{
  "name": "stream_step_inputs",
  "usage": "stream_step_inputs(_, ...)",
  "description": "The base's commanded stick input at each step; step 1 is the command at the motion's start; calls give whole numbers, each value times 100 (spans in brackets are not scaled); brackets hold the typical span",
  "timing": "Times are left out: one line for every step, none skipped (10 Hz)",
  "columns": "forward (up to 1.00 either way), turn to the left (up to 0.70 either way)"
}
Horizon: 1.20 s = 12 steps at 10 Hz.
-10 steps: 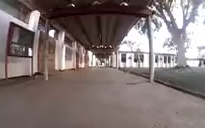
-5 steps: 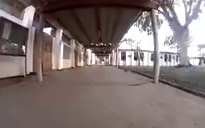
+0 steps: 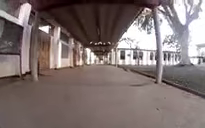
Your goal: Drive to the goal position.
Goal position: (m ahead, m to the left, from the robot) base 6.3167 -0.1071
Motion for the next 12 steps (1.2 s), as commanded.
stream_step_inputs(70,0)
stream_step_inputs(70,0)
stream_step_inputs(70,0)
stream_step_inputs(70,0)
stream_step_inputs(70,0)
stream_step_inputs(70,0)
stream_step_inputs(70,0)
stream_step_inputs(70,0)
stream_step_inputs(70,0)
stream_step_inputs(70,0)
stream_step_inputs(70,0)
stream_step_inputs(70,0)
